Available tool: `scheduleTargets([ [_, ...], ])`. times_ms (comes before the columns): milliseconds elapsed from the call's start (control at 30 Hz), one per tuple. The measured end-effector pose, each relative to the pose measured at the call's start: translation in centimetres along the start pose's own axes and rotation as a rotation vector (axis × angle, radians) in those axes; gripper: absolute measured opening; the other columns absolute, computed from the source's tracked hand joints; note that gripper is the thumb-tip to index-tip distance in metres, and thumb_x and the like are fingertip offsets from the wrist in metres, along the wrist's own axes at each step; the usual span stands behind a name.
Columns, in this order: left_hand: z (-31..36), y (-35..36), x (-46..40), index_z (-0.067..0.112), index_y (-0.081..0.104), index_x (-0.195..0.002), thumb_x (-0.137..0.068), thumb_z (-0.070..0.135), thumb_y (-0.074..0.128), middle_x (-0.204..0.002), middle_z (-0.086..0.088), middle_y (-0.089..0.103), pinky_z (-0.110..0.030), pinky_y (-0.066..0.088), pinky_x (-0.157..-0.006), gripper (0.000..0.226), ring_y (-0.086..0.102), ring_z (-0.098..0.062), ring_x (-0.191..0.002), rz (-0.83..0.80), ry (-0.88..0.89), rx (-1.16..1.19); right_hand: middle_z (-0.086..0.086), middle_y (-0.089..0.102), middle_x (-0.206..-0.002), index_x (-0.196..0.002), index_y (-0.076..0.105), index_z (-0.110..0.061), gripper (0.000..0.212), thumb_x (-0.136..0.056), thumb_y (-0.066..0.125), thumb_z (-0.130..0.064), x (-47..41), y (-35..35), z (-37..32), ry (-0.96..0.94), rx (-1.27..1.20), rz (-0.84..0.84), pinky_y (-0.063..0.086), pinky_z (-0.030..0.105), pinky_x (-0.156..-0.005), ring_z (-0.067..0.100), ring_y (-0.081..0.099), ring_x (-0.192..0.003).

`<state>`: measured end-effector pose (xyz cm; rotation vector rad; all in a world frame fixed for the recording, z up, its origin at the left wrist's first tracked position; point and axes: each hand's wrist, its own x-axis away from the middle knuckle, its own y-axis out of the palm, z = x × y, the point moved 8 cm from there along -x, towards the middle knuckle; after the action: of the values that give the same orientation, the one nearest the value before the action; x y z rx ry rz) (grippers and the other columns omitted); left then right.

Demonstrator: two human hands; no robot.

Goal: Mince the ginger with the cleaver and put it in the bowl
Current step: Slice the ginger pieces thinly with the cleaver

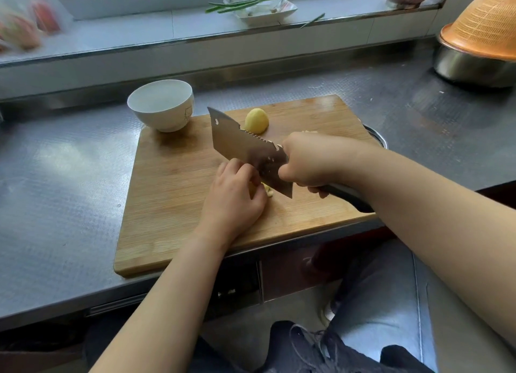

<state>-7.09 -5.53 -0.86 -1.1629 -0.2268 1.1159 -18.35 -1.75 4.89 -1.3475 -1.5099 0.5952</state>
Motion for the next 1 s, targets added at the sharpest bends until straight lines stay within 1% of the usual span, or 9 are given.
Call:
scheduleTargets([
  [167,0.0,0.1,0.0,0.014,0.057,-0.085,-0.082,0.025,0.062,-0.096,-0.003,0.053,-0.032,0.042,-0.081,0.012,0.045,-0.02,-0.094,0.007,0.001,-0.007,0.015,0.062,-0.066,-0.09,0.056,-0.004,0.011,-0.096,0.05,-0.012,-0.5,1.2,0.6,0.019,-0.006,0.024,0.052,0.028,-0.042,0.023,0.059,-0.048],
  [267,0.1,-0.1,0.1,0.015,0.057,-0.084,-0.083,0.024,0.061,-0.096,-0.002,0.054,-0.031,0.041,-0.08,0.01,0.044,-0.018,-0.093,0.006,0.011,-0.008,0.015,0.064,-0.072,-0.09,0.056,-0.008,0.009,-0.095,0.051,-0.015,-0.5,1.6,2.2,0.026,-0.144,0.092,0.056,0.033,-0.047,0.025,0.061,-0.051],
  [333,0.2,-0.3,0.3,0.017,0.057,-0.084,-0.084,0.023,0.062,-0.096,0.0,0.054,-0.029,0.04,-0.08,0.008,0.045,-0.017,-0.093,0.014,0.023,-0.004,0.012,0.058,-0.07,-0.092,0.054,-0.01,0.006,-0.095,0.051,-0.013,-0.3,1.7,3.2,0.032,-0.289,0.097,0.051,0.031,-0.046,0.022,0.055,-0.048],
  [400,0.2,-0.7,0.5,0.018,0.057,-0.083,-0.084,0.022,0.064,-0.096,0.002,0.055,-0.026,0.038,-0.077,0.008,0.045,-0.015,-0.093,0.04,0.019,0.019,0.011,0.054,-0.068,-0.094,0.053,-0.01,0.004,-0.095,0.05,-0.012,0.1,1.4,3.8,0.019,-0.325,0.115,0.05,0.032,-0.046,0.021,0.052,-0.048],
  [500,0.0,-1.0,0.6,0.019,0.057,-0.083,-0.083,0.02,0.065,-0.098,0.003,0.055,-0.022,0.032,-0.076,0.008,0.045,-0.014,-0.093,0.05,0.016,0.026,0.011,0.057,-0.069,-0.088,0.05,-0.013,0.007,-0.095,0.052,-0.014,0.9,0.6,3.3,-0.021,-0.29,0.149,0.05,0.032,-0.046,0.021,0.054,-0.048],
  [633,0.0,-0.9,0.6,0.017,0.058,-0.083,-0.083,0.02,0.064,-0.097,0.009,0.049,-0.022,0.032,-0.077,0.007,0.042,-0.01,-0.092,0.027,0.01,0.031,0.009,0.062,-0.07,-0.093,0.054,-0.013,0.005,-0.095,0.053,-0.017,1.4,0.0,1.4,-0.074,-0.17,0.134,0.054,0.03,-0.046,0.019,0.059,-0.05],
  [700,-0.2,-0.8,0.6,0.017,0.058,-0.084,-0.084,0.021,0.063,-0.098,0.007,0.05,-0.021,0.032,-0.076,0.007,0.04,-0.008,-0.092,0.023,0.002,0.021,0.01,0.063,-0.07,-0.095,0.056,-0.012,0.006,-0.094,0.052,-0.017,1.3,0.0,0.7,-0.074,-0.101,0.125,0.056,0.03,-0.047,0.019,0.061,-0.051],
  [833,-0.3,-0.5,0.5,0.013,0.059,-0.083,-0.083,0.019,0.062,-0.096,-0.002,0.057,-0.025,0.037,-0.076,0.007,0.048,-0.017,-0.091,0.028,0.026,0.01,0.012,0.062,-0.065,-0.097,0.059,-0.008,0.011,-0.095,0.049,-0.013,0.7,0.3,0.1,-0.037,-0.022,0.056,0.052,0.026,-0.041,0.02,0.06,-0.048],
  [1000,-0.5,-0.4,0.5,0.013,0.058,-0.082,-0.081,0.018,0.063,-0.091,-0.004,0.057,-0.029,0.04,-0.076,0.007,0.051,-0.023,-0.089,0.031,0.037,-0.003,0.016,0.063,-0.073,-0.095,0.056,-0.004,0.01,-0.096,0.049,-0.01,-0.5,1.1,-0.6,-0.003,-0.028,-0.01,0.051,0.027,-0.041,0.023,0.058,-0.05],
])
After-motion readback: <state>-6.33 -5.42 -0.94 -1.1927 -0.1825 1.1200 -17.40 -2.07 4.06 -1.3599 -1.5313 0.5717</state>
